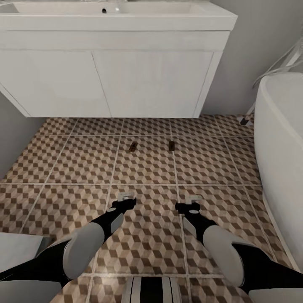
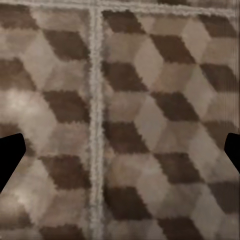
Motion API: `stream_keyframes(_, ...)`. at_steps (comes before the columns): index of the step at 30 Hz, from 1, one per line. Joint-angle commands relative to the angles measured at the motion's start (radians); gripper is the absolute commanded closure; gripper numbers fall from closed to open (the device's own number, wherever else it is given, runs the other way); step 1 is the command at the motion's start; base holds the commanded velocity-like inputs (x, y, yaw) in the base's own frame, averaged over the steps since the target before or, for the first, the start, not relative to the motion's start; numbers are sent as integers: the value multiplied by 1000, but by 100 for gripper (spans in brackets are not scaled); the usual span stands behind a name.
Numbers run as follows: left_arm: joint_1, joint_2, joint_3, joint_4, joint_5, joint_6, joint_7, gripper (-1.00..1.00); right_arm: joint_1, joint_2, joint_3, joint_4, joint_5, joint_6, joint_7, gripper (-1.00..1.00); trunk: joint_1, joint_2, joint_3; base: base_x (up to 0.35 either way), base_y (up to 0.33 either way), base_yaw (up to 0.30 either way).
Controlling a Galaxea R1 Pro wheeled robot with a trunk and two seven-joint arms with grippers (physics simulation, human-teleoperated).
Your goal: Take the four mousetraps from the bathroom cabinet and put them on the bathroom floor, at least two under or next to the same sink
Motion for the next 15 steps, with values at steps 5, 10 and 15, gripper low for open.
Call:
stream_keyframes(5,-1,1,6,5,29,-4,1,-100,-1,1,-9,16,8,-6,-11,-100,-2,1,19,0,0,0)
stream_keyframes(10,-1,2,6,9,44,-6,1,-100,-1,-1,-9,28,11,-6,-13,-100,-5,2,38,0,0,0)
stream_keyframes(15,-1,2,5,16,47,-8,3,-100,-1,-2,-9,33,13,-3,-11,-100,-7,3,58,0,0,0)
